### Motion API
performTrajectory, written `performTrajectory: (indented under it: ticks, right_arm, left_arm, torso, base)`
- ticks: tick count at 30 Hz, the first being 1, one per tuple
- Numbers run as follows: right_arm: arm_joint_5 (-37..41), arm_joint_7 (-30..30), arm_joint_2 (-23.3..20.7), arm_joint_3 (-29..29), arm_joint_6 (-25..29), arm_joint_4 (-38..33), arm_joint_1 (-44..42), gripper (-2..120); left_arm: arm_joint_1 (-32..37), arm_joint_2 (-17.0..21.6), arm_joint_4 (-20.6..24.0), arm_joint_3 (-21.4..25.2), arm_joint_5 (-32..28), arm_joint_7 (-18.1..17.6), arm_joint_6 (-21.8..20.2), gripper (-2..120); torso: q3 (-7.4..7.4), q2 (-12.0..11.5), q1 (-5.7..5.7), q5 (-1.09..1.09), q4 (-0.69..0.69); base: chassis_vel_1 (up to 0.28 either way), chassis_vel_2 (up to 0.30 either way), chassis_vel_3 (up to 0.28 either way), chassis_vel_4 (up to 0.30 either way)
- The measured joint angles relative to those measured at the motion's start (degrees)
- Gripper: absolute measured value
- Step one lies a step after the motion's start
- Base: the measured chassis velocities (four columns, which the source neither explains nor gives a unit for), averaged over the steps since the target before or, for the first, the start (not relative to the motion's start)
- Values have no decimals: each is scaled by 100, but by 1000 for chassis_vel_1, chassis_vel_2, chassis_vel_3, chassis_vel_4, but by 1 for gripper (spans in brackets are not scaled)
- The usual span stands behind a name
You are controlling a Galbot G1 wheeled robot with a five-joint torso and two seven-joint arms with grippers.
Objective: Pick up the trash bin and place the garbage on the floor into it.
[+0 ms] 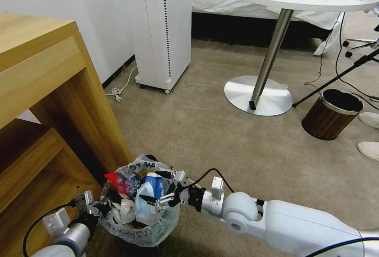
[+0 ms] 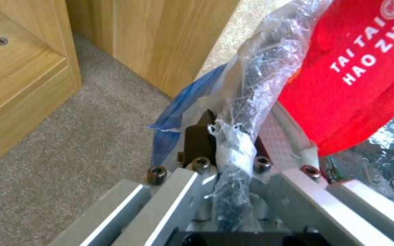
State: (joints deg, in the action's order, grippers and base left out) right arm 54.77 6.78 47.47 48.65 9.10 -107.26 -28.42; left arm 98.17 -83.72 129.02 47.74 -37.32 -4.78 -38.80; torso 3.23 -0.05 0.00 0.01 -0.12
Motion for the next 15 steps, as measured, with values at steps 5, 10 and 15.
performTrajectory:
  ticks: [5, 10, 15]
  right_arm:
    - [-66, 215, -80, 16, 110, 60, -28, 100]
    - [-120, 235, -149, 69, 121, 78, -85, 100]
    - [-152, 256, -265, 63, 138, 57, -116, 100]
  left_arm:
    - [-22, -29, -26, -33, 35, 5, 20, 0]
    - [0, -3, -28, -10, 37, 7, 42, 0]
    - [-20, 4, -74, -14, 37, 7, 52, 0]
  torso:
    - [0, 0, 0, 0, 0]
    - [0, 0, 0, -1, 0]
    - [0, 0, 0, -1, 1]
  base:
    - [0, 0, 0, 0]
    - [0, 0, 0, 0]
    - [0, 0, 0, 0]
